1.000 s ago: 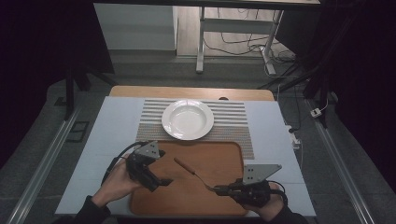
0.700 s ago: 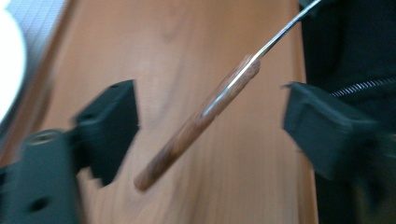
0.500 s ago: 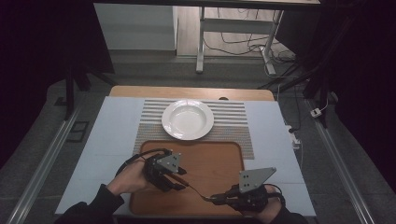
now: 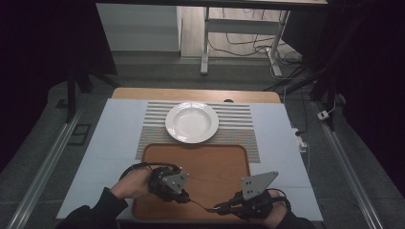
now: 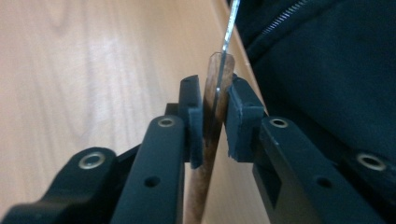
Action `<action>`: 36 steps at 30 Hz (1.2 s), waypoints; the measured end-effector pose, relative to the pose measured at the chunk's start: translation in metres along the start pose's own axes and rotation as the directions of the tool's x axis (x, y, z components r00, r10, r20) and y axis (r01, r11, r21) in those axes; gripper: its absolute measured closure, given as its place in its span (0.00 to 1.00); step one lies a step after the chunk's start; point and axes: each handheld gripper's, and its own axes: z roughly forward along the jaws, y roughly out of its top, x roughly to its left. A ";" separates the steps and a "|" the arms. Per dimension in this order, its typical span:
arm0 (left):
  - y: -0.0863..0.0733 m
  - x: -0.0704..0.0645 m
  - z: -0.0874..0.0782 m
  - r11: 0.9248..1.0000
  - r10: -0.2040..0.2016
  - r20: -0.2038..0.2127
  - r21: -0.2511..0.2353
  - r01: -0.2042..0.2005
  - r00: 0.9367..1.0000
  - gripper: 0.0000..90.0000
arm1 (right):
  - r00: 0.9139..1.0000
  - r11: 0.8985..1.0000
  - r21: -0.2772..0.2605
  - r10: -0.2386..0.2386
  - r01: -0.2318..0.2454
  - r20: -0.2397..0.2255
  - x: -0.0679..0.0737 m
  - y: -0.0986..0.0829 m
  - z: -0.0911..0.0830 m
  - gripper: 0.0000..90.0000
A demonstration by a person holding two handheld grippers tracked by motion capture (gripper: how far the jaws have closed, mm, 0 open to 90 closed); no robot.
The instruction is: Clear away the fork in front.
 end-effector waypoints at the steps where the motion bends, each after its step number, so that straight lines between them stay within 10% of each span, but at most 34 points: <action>1: 0.000 -0.001 0.002 1.000 0.020 0.011 0.003 -0.020 1.000 0.88 | 1.000 1.000 -0.003 0.000 0.000 0.009 -0.001 -0.001 0.000 0.96; 6: -0.001 -0.001 0.002 1.000 0.001 0.019 -0.005 -0.001 1.000 0.89 | 0.999 1.000 -0.003 0.006 -0.006 0.041 -0.003 -0.002 -0.001 0.90; 15: -0.008 -0.002 -0.007 0.982 -0.185 -0.010 -0.030 0.185 0.983 0.89 | 0.982 1.000 -0.011 0.031 -0.029 0.184 -0.006 -0.003 -0.007 0.65; 29: -0.018 -0.007 -0.016 0.910 -0.415 -0.088 -0.041 0.413 0.906 0.89 | 0.902 0.987 0.001 0.144 -0.158 0.407 -0.005 -0.014 -0.023 0.35; 33: -0.023 -0.013 -0.021 0.873 -0.487 -0.122 -0.049 0.485 0.865 0.89 | 0.872 0.980 -0.034 0.192 -0.198 0.450 -0.004 -0.018 -0.030 0.29; 34: -0.023 -0.013 -0.021 0.873 -0.487 -0.122 -0.049 0.485 0.865 0.89 | 0.863 0.977 -0.042 0.203 -0.208 0.463 -0.004 -0.019 -0.032 0.28; 36: -0.027 -0.017 -0.023 0.849 -0.528 -0.138 -0.061 0.525 0.838 0.89 | 0.843 0.973 -0.056 0.222 -0.223 0.490 -0.003 -0.021 -0.037 0.25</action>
